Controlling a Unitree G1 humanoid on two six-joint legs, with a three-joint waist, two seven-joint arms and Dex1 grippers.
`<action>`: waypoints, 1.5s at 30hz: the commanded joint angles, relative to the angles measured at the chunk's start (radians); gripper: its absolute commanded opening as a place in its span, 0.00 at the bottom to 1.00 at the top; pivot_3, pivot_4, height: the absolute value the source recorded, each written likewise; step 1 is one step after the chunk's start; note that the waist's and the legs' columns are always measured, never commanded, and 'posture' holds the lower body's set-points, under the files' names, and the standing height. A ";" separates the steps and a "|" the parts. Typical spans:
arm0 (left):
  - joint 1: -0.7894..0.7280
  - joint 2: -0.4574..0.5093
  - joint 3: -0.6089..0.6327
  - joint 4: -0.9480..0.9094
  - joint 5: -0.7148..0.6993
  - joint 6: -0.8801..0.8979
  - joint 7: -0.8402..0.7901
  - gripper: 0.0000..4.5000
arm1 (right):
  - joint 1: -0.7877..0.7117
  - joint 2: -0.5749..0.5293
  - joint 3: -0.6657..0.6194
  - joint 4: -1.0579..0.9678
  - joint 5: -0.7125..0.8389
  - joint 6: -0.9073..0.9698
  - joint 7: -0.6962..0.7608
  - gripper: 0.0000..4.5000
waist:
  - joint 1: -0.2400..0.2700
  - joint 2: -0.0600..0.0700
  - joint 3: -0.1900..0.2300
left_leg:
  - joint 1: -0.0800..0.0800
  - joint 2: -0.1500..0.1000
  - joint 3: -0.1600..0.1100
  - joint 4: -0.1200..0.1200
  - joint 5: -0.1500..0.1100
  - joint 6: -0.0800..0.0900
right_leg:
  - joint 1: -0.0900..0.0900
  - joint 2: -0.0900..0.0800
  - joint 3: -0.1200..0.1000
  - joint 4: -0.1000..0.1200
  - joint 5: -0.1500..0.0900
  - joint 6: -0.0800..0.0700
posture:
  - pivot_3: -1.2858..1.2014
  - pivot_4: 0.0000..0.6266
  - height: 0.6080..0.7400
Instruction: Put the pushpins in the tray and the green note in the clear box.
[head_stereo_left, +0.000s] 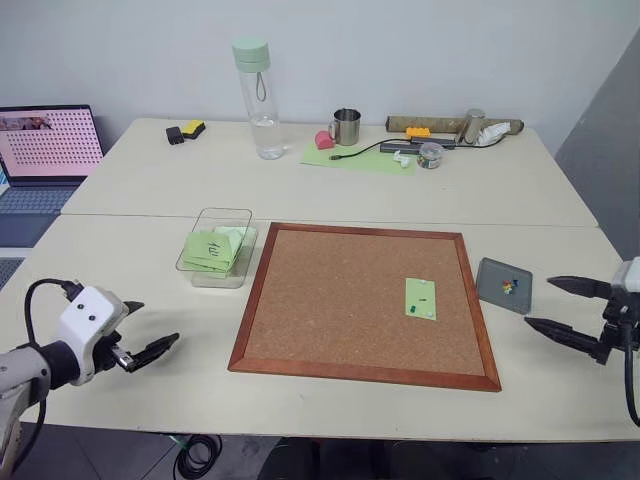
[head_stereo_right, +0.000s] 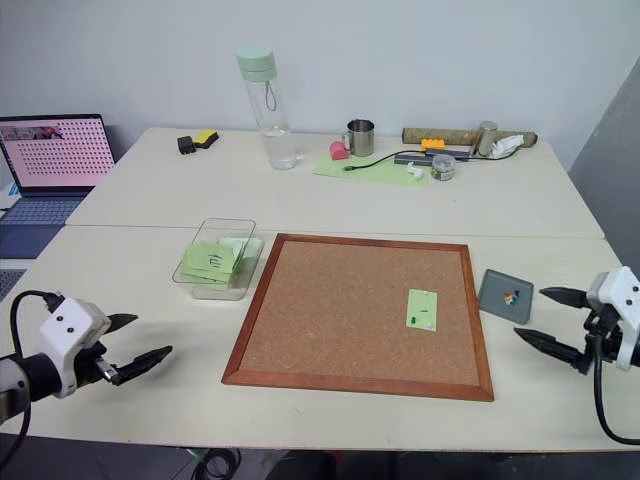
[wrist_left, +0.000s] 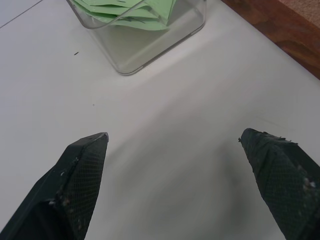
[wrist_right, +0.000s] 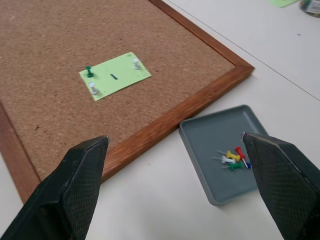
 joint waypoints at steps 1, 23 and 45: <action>-0.005 -0.004 0.023 -0.026 -0.020 -0.003 0.005 1.00 | -0.017 -0.018 -0.003 -0.021 -0.001 -0.011 0.007 0.99 | 0.000 0.000 0.000 | 0.000 0.000 0.000 0.000 0.000 0.000 | 0.000 0.000 0.000 0.000 0.000 0.000 | 0.52 0.24 1.00; -0.085 0.013 0.020 -0.009 -0.028 0.018 -0.024 1.00 | -0.047 -0.006 0.035 -0.019 -0.004 -0.020 -0.008 0.99 | 0.002 0.000 0.000 | 0.000 0.000 0.000 0.000 0.000 0.000 | 0.000 0.000 0.000 0.000 0.000 0.000 | 0.52 0.24 1.00; -0.306 -0.006 -0.173 -0.178 -0.158 0.175 -0.059 0.64 | -0.036 0.031 0.018 -0.134 0.046 0.036 -0.079 1.00 | 0.004 0.000 0.000 | 0.000 0.000 0.000 0.001 0.000 0.000 | 0.000 0.000 0.000 0.001 0.000 0.000 | 0.52 0.24 1.00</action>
